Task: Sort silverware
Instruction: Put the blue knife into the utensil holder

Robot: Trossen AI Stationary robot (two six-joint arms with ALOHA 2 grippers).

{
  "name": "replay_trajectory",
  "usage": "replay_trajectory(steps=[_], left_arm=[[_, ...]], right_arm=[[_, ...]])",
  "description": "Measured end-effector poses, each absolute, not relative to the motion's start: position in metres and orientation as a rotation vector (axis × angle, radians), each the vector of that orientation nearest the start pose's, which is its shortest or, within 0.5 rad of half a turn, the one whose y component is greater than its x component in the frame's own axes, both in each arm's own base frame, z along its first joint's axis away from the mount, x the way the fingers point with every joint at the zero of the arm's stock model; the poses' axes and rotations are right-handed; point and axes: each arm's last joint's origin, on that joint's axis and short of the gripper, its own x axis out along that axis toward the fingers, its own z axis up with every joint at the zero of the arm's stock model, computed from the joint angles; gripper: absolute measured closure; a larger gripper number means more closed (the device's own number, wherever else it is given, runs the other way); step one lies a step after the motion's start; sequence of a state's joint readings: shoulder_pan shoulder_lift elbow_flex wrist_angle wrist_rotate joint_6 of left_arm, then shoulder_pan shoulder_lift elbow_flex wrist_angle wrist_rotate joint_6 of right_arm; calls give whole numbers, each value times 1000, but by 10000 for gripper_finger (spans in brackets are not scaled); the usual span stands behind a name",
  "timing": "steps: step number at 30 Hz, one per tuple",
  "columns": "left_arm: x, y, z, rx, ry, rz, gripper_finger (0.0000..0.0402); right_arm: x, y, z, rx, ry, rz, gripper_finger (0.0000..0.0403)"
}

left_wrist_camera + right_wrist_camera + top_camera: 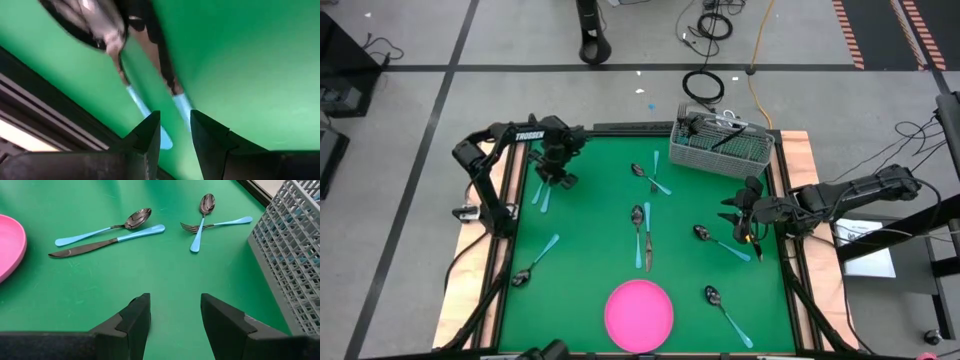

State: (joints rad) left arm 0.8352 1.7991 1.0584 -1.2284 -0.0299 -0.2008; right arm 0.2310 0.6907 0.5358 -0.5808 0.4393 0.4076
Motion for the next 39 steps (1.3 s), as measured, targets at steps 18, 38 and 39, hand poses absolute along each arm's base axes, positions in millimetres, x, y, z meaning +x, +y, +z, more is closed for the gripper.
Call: replay_trajectory(steps=[18, 38, 39], left_arm=[[170, 193, 138, -965, 1775, 692, 292], [174, 198, 137, -942, 1718, 720, 292], [174, 198, 136, -942, 1717, 720, 292]], right_arm=[[137, 20, 230, 148, 638, -334, 238], [137, 20, 230, 148, 637, -334, 238], [137, 20, 230, 149, 637, -334, 238]])
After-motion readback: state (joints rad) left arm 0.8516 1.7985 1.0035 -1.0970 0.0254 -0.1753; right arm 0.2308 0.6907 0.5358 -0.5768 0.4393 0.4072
